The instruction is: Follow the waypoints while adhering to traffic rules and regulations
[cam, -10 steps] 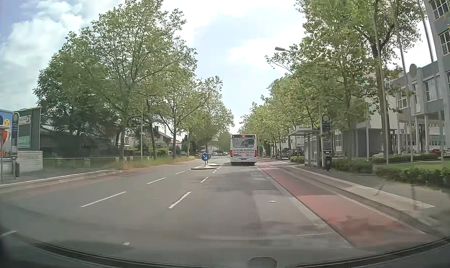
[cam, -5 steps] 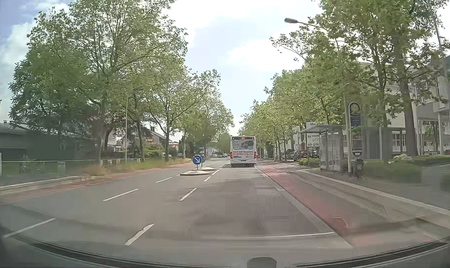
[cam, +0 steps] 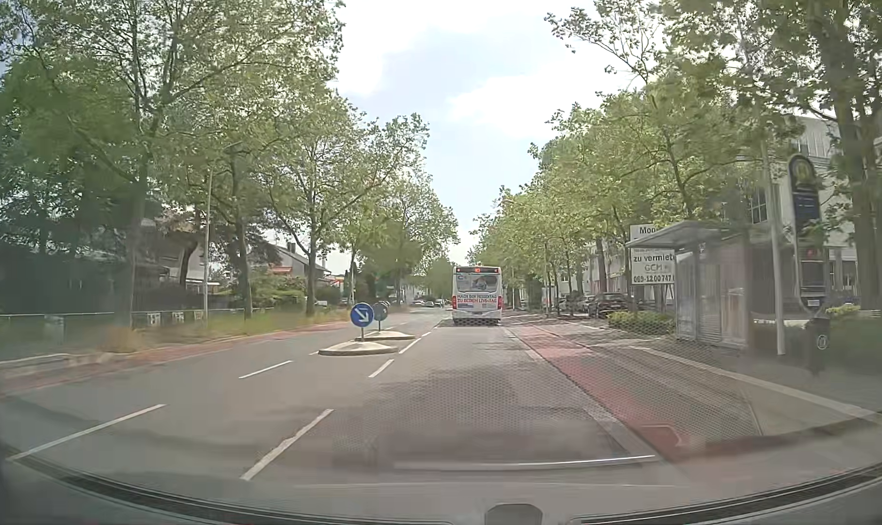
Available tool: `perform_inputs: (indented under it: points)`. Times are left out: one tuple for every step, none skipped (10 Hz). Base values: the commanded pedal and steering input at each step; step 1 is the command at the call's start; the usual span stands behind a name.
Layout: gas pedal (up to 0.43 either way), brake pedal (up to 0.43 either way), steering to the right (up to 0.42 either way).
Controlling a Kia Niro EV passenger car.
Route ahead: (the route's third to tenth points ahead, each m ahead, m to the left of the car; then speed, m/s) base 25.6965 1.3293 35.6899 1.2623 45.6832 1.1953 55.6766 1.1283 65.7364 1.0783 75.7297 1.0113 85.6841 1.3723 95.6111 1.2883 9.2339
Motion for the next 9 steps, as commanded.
perform_inputs:
  points:
    - [0.047,0.018,0.003]
    - [0.059,0.018,0.003]
    - [0.067,0.018,0.003]
    - [0.067,0.018,0.003]
    - [0.067,0.018,0.003]
    - [0.067,0.018,0.003]
    - [0.067,0.018,0.003]
    - [0.079,0.018,0.003]
    - [0.079,0.018,-0.001]
